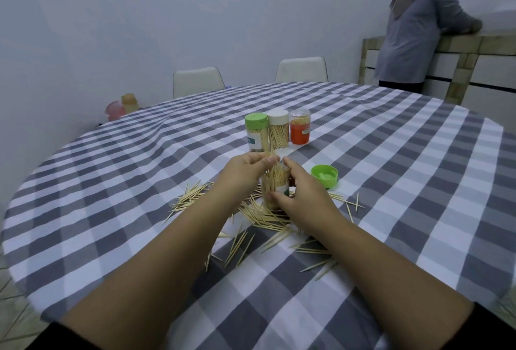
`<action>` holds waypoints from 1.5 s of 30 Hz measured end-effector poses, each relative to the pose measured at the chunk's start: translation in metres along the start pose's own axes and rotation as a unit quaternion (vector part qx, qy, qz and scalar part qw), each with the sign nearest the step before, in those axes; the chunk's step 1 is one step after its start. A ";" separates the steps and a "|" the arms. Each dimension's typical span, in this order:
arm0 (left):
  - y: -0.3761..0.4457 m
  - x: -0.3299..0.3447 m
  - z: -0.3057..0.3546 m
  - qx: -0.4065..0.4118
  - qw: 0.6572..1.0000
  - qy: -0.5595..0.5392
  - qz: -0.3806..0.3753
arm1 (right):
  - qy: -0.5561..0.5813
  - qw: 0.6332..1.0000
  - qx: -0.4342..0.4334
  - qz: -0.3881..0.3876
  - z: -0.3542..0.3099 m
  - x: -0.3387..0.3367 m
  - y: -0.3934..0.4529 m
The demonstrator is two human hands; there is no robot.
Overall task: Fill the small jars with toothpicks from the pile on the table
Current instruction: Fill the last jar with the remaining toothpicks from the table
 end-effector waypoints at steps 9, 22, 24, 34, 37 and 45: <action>-0.010 0.008 0.005 0.049 0.995 0.054 -0.062 | 0.068 0.998 -0.015 -0.007 -0.007 -0.003 -0.004; -0.020 0.002 -0.008 0.059 0.978 0.174 -0.100 | 0.123 0.992 -0.009 0.023 -0.012 -0.009 -0.007; -0.022 0.002 -0.009 0.080 0.979 0.164 -0.088 | 0.144 0.990 0.006 0.014 -0.010 -0.007 -0.005; -0.021 -0.003 -0.016 0.084 0.977 0.188 -0.053 | 0.045 0.987 -0.123 0.098 -0.030 -0.014 -0.005; -0.021 -0.004 -0.017 0.089 0.976 0.192 -0.046 | -0.001 0.980 -0.142 0.138 -0.032 -0.013 -0.004; -0.022 -0.005 -0.016 0.088 0.972 0.213 -0.033 | 0.082 0.988 -0.073 0.108 -0.024 -0.013 -0.003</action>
Point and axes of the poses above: each hand's wrist, its own y-axis towards the middle knuckle, its own x-axis out of the palm, z = x × y, the point moved 6 cm from there along y, towards the middle knuckle, and after that the axes turned 14 degrees about -y, right-handed, at the moved point
